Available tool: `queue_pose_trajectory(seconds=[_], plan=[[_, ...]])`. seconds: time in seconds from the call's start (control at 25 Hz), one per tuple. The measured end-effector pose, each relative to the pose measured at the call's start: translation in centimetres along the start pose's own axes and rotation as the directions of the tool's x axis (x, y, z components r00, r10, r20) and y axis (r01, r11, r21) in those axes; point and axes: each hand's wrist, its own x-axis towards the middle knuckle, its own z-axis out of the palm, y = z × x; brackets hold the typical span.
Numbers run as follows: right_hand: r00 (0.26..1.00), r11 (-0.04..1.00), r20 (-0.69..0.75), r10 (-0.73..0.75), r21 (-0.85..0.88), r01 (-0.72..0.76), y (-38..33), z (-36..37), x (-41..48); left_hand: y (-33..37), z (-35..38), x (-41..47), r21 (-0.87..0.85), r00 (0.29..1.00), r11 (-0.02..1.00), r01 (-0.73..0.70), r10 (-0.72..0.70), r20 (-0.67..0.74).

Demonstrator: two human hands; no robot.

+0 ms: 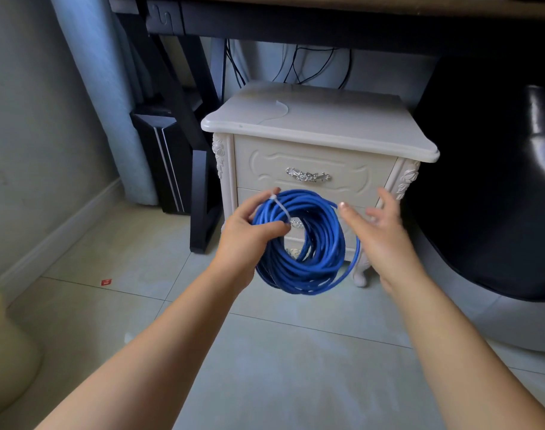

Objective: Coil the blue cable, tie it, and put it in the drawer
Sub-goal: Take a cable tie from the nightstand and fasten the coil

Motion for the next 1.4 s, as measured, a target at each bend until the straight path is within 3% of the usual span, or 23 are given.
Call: queue_pose_trajectory(seconds=[0.08, 0.12, 0.2, 0.44, 0.52, 0.68, 0.8, 0.88, 0.96, 1.08, 1.16, 1.24, 1.4], plan=[[0.938, 0.954, 0.204, 0.280, 0.049, -0.296, 1.3, 0.6, -0.6, 0.1, -0.5, 0.7, -0.138, 0.998, 0.990, -0.002, -0.007, -0.063], [0.890, 0.918, 0.303, 0.340, 0.096, -0.384, 1.7, 1.3, -1.0, 0.1, -0.6, 0.9, -0.190, 0.997, 0.982, -0.002, -0.012, -0.071], [0.854, 0.857, 0.407, 0.323, 0.258, -0.447, 1.9, 2.3, -1.1, -0.1, -0.6, 0.9, -0.252, 0.999, 0.968, -0.001, -0.013, -0.053], [0.884, 0.766, 0.420, 0.206, 0.493, -0.413, 2.0, 3.6, -1.1, -0.7, -0.5, 0.3, -0.335, 1.000, 0.942, -0.001, 0.002, 0.003], [0.878, 0.698, 0.415, 0.239, 0.555, -0.452, 2.3, 3.8, -1.1, -0.9, -0.4, 0.1, -0.330, 0.999, 0.944, 0.014, 0.000, 0.042], [0.883, 0.707, 0.291, 0.368, 0.530, -0.469, 2.7, 3.3, -0.6, -1.2, -0.2, 0.0, -0.273, 0.980, 0.958, 0.092, -0.038, 0.194], [0.951, 0.839, 0.120, 0.286, 0.448, -0.309, 2.6, 2.8, -0.1, -0.1, -1.5, 0.5, -0.053, 0.957, 0.988, 0.148, -0.129, 0.261], [0.989, 0.966, 0.045, 0.140, 0.211, -0.147, 2.3, 2.3, 0.1, 0.6, -2.6, 1.2, 0.164, 0.963, 0.983, 0.080, -0.118, 0.242], [0.997, 0.998, 0.081, -0.006, -0.065, 0.011, 2.1, 2.0, 0.1, 0.9, -3.0, 1.5, 0.386, 0.966, 0.921, -0.059, -0.045, 0.255], [0.950, 0.880, 0.253, -0.185, -0.388, 0.275, 2.1, 2.1, 0.4, 0.1, -2.0, 1.2, 0.693, 0.915, 0.641, -0.331, 0.038, 0.402], [0.895, 0.792, 0.369, -0.252, -0.453, 0.410, 1.8, 2.4, 0.2, -0.6, -1.2, 1.0, 0.738, 0.869, 0.497, -0.456, 0.069, 0.490], [0.866, 0.752, 0.407, -0.292, -0.462, 0.471, 1.1, 2.6, -0.1, -0.7, -0.7, 0.9, 0.745, 0.859, 0.459, -0.484, 0.085, 0.505], [0.864, 0.693, 0.381, -0.329, -0.525, 0.495, 0.3, 2.4, 0.0, -0.4, -0.3, 1.0, 0.823, 0.905, 0.410, -0.393, 0.016, 0.424]])
